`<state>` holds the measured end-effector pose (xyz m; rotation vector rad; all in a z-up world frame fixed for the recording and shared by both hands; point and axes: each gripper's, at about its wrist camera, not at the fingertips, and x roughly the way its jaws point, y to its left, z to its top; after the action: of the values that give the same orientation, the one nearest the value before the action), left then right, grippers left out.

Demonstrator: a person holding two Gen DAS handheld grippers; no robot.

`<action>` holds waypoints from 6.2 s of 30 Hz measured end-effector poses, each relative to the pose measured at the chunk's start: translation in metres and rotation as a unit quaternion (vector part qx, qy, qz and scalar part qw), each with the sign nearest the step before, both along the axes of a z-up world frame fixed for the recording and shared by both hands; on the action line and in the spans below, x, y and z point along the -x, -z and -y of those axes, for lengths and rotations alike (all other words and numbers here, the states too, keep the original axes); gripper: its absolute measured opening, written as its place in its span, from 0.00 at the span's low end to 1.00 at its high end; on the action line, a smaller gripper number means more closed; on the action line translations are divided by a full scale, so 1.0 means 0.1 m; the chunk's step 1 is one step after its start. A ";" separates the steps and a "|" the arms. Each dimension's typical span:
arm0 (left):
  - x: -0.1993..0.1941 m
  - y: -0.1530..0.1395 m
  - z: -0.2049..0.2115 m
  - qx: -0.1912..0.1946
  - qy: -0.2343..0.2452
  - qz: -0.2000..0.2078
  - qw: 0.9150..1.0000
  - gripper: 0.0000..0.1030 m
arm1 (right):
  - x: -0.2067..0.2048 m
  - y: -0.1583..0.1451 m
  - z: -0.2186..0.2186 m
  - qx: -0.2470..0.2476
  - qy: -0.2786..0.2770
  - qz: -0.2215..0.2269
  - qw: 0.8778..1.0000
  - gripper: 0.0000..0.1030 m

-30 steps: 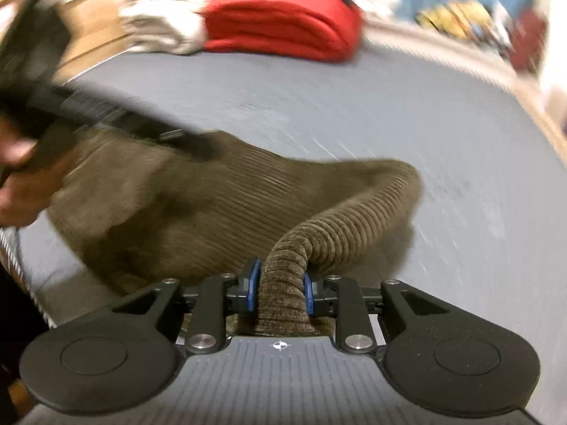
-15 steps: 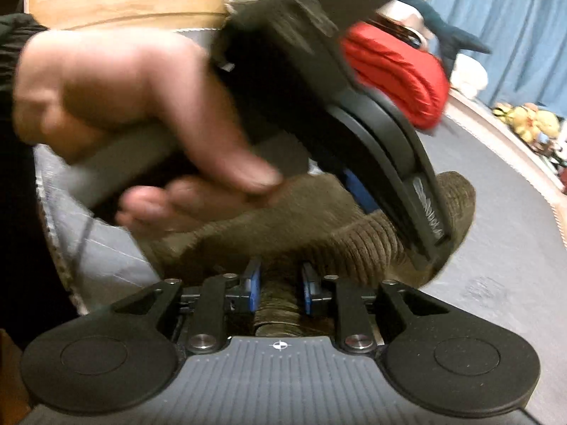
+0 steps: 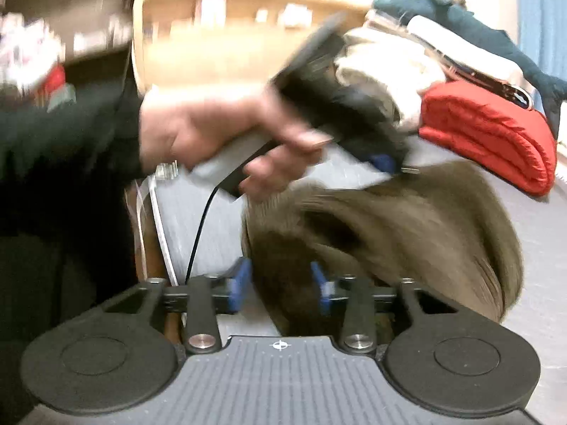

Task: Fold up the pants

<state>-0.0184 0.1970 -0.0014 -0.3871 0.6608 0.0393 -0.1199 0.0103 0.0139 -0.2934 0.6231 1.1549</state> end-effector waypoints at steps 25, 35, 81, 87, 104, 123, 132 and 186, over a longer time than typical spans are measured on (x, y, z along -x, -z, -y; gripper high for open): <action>-0.05 0.92 -0.95 0.068 -0.059 -0.176 0.980 0.87 | -1.48 1.30 -0.26 0.040 0.267 -0.316 0.910 0.55; -0.33 0.61 -0.19 0.080 0.014 -0.117 0.990 0.44 | -1.47 0.62 0.30 -0.014 0.298 -0.234 0.925 0.35; -0.67 0.86 2.35 -0.234 0.316 -0.075 0.916 0.39 | -1.09 0.86 1.34 0.218 0.310 -0.063 0.923 0.44; -0.65 0.71 2.33 -0.226 0.295 -0.066 0.926 0.44 | -1.60 0.28 1.83 0.075 0.420 -0.030 0.904 0.62; -0.79 0.70 2.64 -0.162 0.310 -0.039 0.936 0.49 | -2.41 1.36 2.85 -0.062 0.537 -0.300 0.785 0.88; -0.76 0.85 2.92 -0.180 0.360 -0.060 0.914 0.54 | -2.62 1.27 2.70 -0.074 0.531 -0.292 0.792 0.62; -0.67 0.88 2.83 -0.181 0.365 -0.076 0.910 0.55 | -2.42 0.92 2.22 -0.027 0.497 -0.135 0.856 0.53; -0.64 0.84 2.72 -0.173 0.361 -0.065 0.914 0.60 | -2.82 1.18 2.36 0.013 0.595 -0.018 0.804 0.45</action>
<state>0.0458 -0.0751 -0.0852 0.2203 0.8792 -0.5221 0.1624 -0.2253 -0.1037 0.1275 0.6814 -0.0750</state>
